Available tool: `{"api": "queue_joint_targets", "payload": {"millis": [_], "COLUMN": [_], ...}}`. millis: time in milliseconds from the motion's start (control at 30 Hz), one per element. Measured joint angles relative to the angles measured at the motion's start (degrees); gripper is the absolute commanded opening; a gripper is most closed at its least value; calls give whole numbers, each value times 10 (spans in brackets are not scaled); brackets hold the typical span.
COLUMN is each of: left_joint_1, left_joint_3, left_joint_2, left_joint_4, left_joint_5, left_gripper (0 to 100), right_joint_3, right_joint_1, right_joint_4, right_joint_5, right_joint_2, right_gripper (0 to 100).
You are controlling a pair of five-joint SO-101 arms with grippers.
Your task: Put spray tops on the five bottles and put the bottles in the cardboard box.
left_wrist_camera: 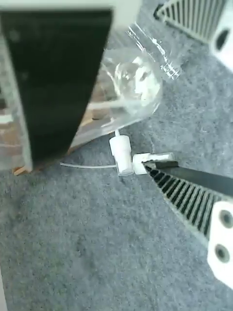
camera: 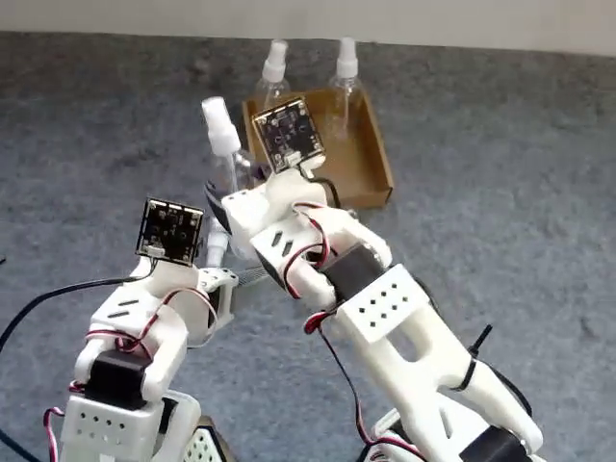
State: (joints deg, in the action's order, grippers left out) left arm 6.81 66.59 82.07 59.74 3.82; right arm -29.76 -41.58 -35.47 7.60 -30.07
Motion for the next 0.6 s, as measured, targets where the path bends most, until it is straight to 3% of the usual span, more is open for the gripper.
{"api": "queue_joint_targets", "payload": {"millis": [200,600], "left_joint_1": [-44,-53], "left_joint_3": [68,69], "left_joint_2": [-1,0], "left_joint_4": [-98,-113], "left_joint_5": [1,1], "left_gripper": [341,340], "right_joint_3": [1,-1], "right_joint_1": [1,0], "right_joint_4": [-64,-101], "right_joint_5": [0,1], "right_joint_2": [-17,-124], "right_gripper": [4,4]}}
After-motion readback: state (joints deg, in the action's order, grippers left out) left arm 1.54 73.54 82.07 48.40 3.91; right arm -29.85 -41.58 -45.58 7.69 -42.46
